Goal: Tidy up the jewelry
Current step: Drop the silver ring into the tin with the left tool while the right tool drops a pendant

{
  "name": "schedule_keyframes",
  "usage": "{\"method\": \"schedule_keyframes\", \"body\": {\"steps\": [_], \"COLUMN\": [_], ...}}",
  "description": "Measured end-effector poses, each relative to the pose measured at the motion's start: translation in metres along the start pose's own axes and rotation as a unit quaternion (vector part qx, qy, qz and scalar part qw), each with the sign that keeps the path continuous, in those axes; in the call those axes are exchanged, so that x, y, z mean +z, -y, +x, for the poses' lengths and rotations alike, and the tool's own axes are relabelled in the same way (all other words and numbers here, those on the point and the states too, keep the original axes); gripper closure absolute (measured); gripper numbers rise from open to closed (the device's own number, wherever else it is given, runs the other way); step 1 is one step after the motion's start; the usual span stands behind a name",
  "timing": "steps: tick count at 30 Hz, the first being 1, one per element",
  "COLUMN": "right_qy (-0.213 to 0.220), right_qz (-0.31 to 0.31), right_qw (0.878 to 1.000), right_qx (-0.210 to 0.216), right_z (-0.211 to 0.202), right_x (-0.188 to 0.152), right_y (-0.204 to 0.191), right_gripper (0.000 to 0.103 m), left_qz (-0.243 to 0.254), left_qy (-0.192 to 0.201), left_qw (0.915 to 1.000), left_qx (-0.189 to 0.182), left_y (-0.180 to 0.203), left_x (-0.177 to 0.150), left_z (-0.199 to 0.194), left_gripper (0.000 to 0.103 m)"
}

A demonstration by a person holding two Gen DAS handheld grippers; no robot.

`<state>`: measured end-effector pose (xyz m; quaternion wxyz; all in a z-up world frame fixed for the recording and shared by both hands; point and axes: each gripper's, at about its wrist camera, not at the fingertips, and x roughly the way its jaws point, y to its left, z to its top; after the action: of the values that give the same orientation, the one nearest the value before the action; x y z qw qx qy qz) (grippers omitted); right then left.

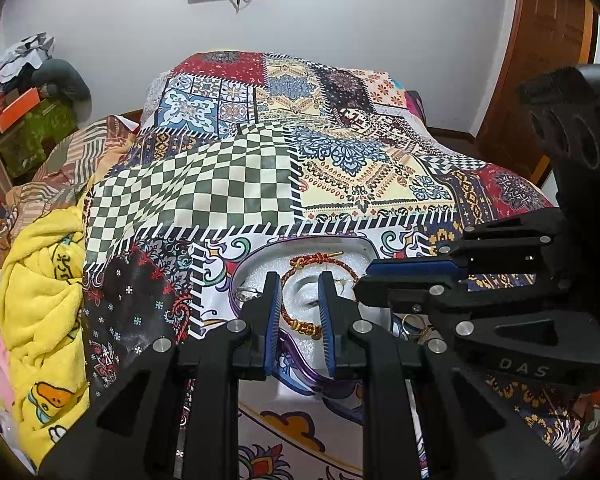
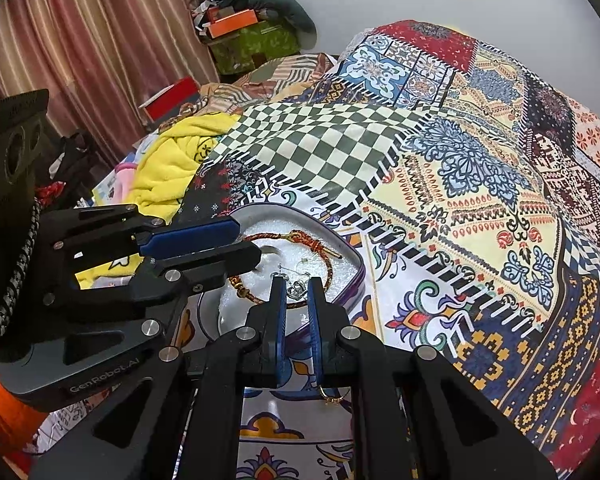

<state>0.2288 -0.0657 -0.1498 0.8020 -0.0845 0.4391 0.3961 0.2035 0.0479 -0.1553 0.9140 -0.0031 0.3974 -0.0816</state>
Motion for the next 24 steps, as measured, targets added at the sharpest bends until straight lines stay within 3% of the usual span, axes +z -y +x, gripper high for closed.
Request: {"method": "schedule_keyframes", "body": {"steps": [2, 11, 16, 24], "right_qy": [-0.001, -0.011, 0.004, 0.042], "right_qz": [-0.002, 0.007, 0.008, 0.023], "right_qw": [1.0, 1.0, 1.0, 0.998], "right_qx": [-0.001, 0.005, -0.008, -0.034], "right_z": [0.0, -0.005, -0.022, -0.067], "right_x": [0.0, -0.001, -0.001, -0.004], "right_y": [-0.002, -0.003, -0.004, 0.003], "right_gripper": [0.094, 0.089, 0.074, 0.074], "left_qz": [-0.002, -0.01, -0.014, -0.025], "left_qy": [0.0, 0.016, 0.026, 0.032], "left_qw": [1.0, 0.9997, 0.9991, 0.9985], "left_qx": [0.001, 0.019, 0.029, 0.036], "left_y": [0.0, -0.005, -0.006, 0.001], "left_x": [0.0, 0.0, -0.001, -0.005], "left_z": [-0.001, -0.024, -0.043, -0.069], "left_gripper": [0.076, 0.069, 0.063, 0.056]}}
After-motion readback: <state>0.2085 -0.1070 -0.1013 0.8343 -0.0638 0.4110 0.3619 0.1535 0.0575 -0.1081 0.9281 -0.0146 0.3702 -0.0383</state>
